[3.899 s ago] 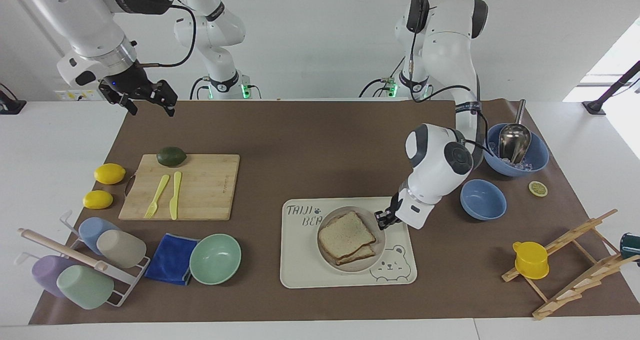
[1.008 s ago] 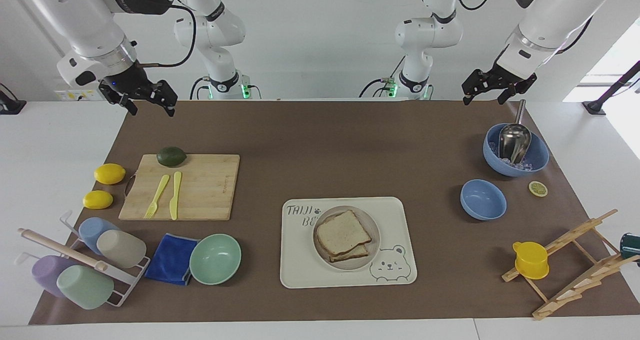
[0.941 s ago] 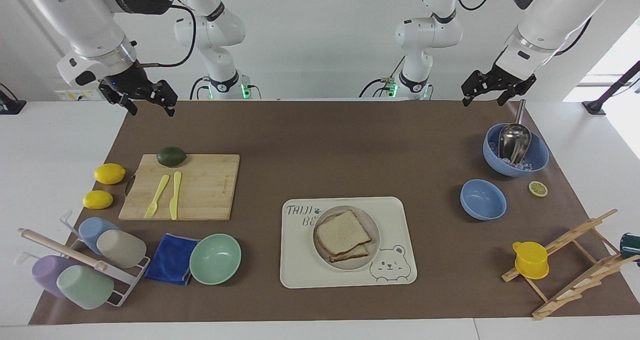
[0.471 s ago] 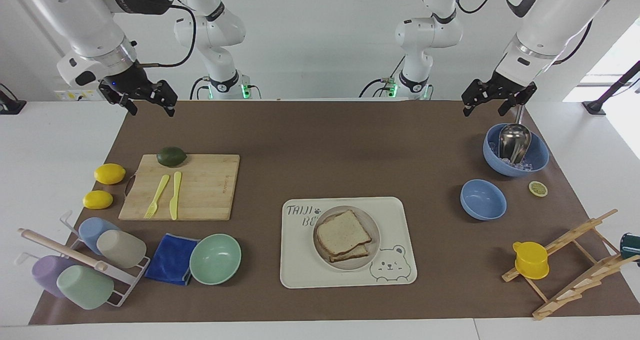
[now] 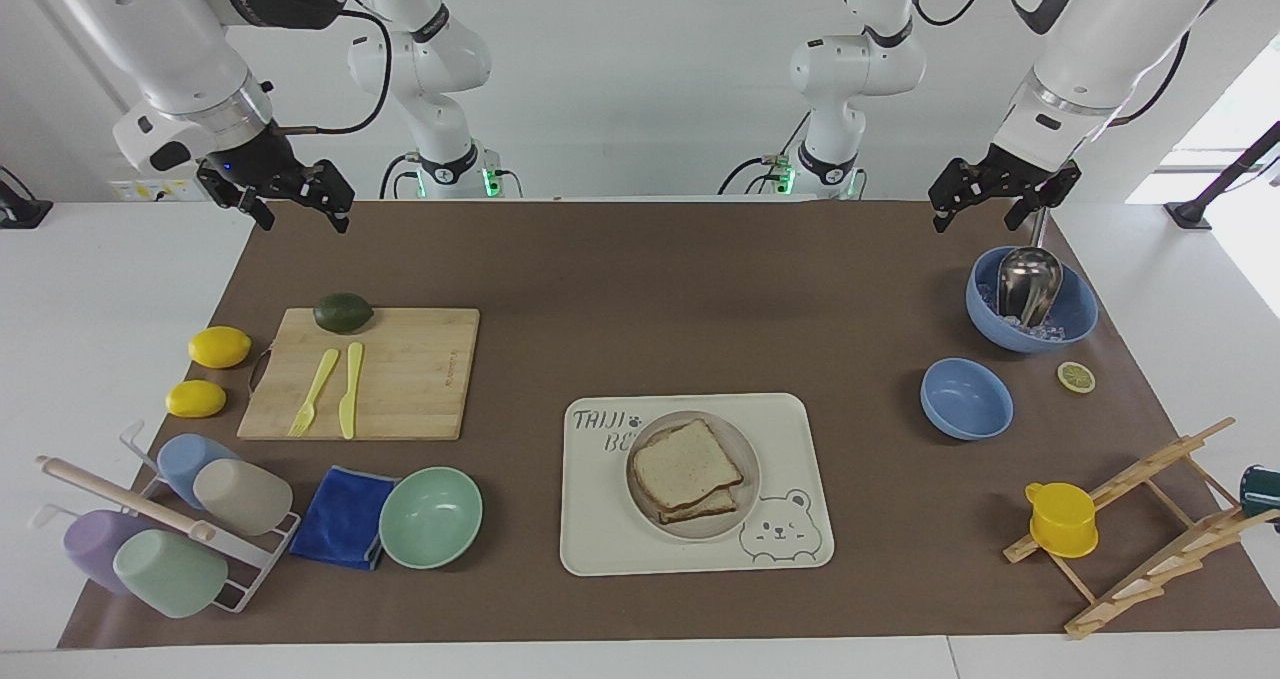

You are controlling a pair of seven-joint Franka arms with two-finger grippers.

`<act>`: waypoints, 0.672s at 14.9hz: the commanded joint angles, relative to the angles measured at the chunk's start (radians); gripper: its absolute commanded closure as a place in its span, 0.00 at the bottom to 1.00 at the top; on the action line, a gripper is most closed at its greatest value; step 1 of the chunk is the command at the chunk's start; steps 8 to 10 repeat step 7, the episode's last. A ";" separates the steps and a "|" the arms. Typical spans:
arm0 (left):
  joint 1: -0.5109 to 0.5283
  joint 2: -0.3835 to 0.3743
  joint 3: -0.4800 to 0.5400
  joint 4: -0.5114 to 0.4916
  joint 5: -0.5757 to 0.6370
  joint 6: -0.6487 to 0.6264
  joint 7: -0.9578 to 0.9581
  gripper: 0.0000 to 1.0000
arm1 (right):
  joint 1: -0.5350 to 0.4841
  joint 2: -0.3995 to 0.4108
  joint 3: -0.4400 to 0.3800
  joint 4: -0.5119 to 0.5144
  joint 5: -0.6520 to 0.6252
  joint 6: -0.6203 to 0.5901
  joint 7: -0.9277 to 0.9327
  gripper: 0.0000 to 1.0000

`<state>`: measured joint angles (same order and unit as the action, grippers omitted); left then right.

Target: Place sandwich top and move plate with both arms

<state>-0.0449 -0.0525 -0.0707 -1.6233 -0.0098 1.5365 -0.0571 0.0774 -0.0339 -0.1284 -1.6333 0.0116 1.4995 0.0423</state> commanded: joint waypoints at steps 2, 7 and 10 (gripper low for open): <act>0.000 -0.018 0.000 -0.020 0.022 0.025 0.011 0.00 | -0.010 -0.011 0.012 -0.008 0.011 0.011 -0.025 0.00; -0.013 -0.018 -0.001 -0.018 0.022 0.025 0.000 0.00 | -0.007 -0.009 0.013 -0.007 0.001 0.011 -0.025 0.00; -0.013 -0.018 -0.001 -0.018 0.022 0.025 0.000 0.00 | -0.007 -0.009 0.013 -0.007 0.001 0.011 -0.025 0.00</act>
